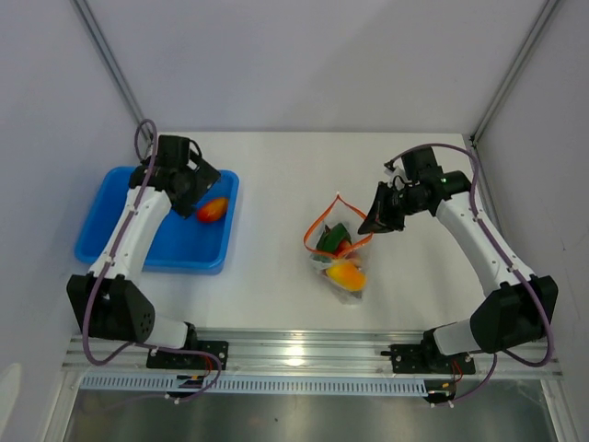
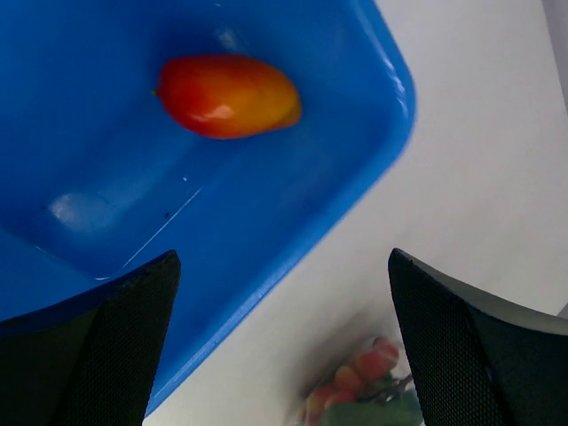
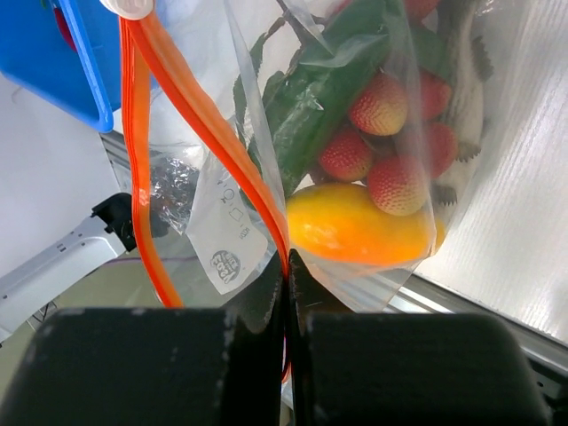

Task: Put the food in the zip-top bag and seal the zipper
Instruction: Pick up the fake fruit from the bin.

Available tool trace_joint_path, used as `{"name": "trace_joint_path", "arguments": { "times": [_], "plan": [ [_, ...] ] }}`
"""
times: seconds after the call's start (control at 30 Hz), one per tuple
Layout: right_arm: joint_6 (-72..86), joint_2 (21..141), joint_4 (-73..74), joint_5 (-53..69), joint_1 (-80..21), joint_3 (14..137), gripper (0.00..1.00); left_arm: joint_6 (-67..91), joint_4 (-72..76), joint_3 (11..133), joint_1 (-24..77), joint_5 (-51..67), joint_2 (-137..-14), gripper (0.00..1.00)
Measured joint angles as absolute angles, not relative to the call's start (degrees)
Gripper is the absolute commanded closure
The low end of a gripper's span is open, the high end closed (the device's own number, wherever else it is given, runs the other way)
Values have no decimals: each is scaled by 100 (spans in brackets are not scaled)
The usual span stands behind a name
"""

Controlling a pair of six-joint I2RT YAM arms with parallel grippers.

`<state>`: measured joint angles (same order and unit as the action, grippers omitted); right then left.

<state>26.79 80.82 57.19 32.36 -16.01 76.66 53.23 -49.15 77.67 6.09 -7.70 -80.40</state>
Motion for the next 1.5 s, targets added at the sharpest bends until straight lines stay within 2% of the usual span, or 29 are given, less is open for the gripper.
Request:
{"name": "trace_joint_path", "arguments": {
  "times": [0.5, 0.87, 1.13, 1.33, 1.43, 1.5],
  "plan": [
    [2488, 8315, 5977, 3208, -1601, 7848, 100, 7806, -4724, 7166, -224, -810, -9024, 4],
    [2475, 8381, 5975, 3192, -1601, 7848, 100, 8685, -4313, 7177, -287, -836, -9961, 2],
    [2432, 8444, 5977, 3188, -1597, 7848, 100, 9054, -3981, 7164, -296, -812, -10182, 2],
    [2381, 8497, 5999, 3177, -1540, 7848, 100, 9107, -3944, 7223, -298, -773, -10486, 11],
    [2366, 8497, 6014, 3170, -1516, 7848, 100, 9118, -3944, 7223, -298, -775, -10503, 19],
    [2366, 8499, 6016, 3168, -1507, 7848, 100, 9133, -3933, 7223, -298, -775, -10503, 29]
  ]
}}
